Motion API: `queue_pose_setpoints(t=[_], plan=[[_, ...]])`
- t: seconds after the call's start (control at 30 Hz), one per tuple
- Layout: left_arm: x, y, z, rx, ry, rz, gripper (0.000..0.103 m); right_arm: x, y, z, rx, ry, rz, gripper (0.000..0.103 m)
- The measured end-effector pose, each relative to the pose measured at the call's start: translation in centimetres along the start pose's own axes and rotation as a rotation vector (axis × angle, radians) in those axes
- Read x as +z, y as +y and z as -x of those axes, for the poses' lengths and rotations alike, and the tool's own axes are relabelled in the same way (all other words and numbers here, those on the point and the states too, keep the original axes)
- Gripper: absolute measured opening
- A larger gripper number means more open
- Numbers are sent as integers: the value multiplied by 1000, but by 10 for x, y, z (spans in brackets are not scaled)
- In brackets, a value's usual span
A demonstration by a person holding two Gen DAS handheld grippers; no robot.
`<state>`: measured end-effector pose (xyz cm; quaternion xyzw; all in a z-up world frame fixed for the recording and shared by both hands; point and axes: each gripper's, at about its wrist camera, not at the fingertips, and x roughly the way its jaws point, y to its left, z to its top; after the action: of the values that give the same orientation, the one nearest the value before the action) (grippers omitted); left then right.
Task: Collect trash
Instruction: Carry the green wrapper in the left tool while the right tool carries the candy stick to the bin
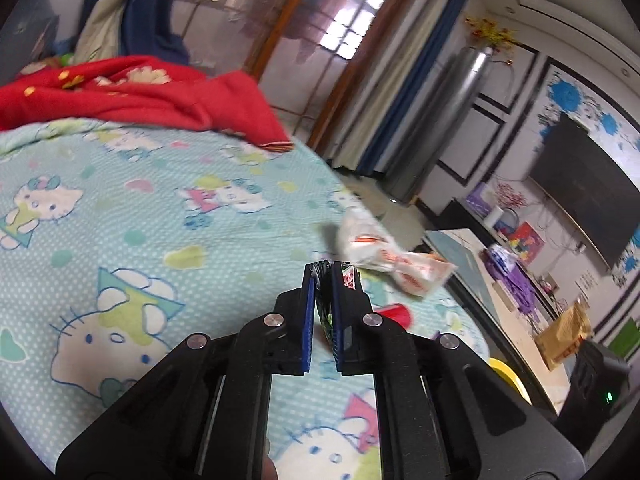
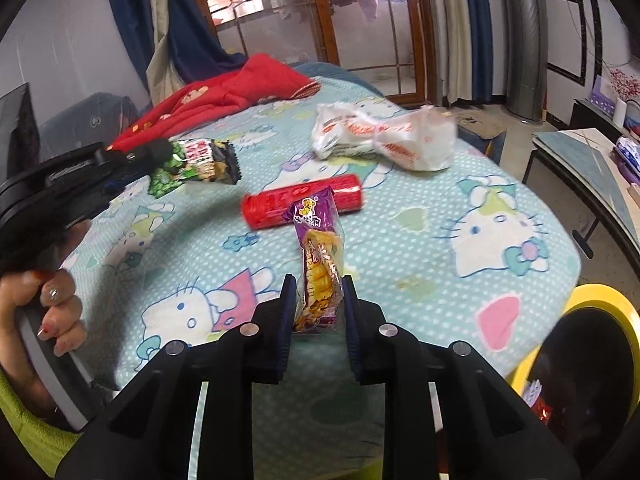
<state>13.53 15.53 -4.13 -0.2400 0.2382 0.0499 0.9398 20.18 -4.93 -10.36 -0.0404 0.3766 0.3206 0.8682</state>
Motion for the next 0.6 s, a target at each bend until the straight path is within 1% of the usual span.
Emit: queue_pose_setpoints(t=[0.1, 0.3, 0.6], plan=[[-2, -17, 2, -33, 5, -43, 4, 1, -17, 11, -35, -20, -24, 22], [-13, -42, 1, -92, 34, -92, 4, 1, -54, 32, -109, -51, -92, 22], [-37, -82, -1, -169, 77, -172, 4, -8, -93, 51, -191, -75, -164, 22]])
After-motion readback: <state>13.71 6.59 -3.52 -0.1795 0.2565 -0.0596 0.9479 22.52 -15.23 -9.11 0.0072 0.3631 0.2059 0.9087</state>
